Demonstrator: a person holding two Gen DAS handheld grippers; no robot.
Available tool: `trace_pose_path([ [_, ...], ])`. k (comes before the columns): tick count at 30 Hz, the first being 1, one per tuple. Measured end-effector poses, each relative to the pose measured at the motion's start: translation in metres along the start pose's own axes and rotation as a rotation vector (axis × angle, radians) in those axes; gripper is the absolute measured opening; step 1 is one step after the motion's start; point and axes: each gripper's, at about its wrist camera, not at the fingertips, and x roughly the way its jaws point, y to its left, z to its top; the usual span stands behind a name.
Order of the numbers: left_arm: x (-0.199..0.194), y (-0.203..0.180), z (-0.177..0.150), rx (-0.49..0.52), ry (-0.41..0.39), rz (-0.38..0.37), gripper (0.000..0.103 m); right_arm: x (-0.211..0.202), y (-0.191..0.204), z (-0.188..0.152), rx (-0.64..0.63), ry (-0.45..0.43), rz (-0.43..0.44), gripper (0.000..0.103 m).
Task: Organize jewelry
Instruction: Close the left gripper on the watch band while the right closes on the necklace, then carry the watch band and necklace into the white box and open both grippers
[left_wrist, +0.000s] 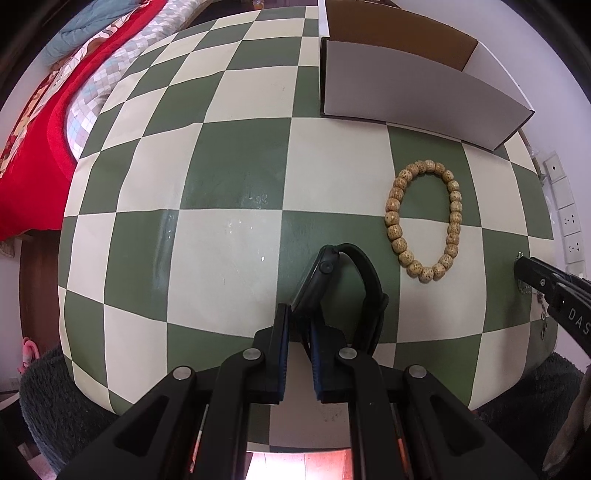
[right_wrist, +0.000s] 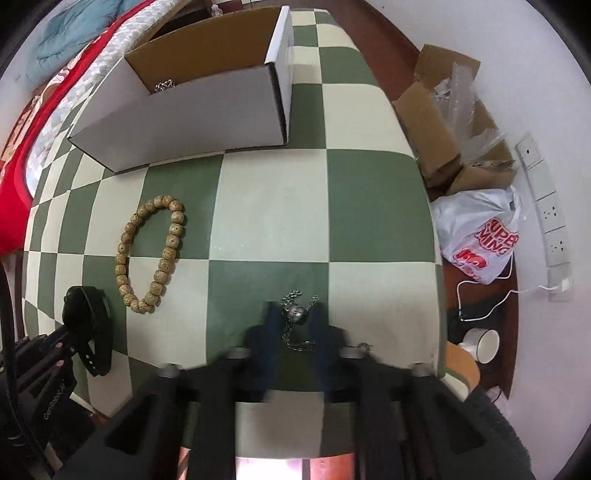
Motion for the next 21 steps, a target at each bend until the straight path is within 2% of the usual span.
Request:
trace_pose_path([
  [4,-0.001,-0.002,-0.003,-0.002,0.006,-0.005,0.008,-0.002,-0.003,-0.001,-0.002,-0.008,-0.006,0.013],
  [11,-0.027,0.001,0.002,-0.002,-0.029,-0.026,0.008,-0.008,-0.011,-0.001,0.061,-0.01,0.05,0.012],
  [21,-0.09,-0.002,0.029,0.013,-0.126,-0.061,0.008,-0.083,-0.013,0.006,0.107,-0.123,0.175,0.012],
])
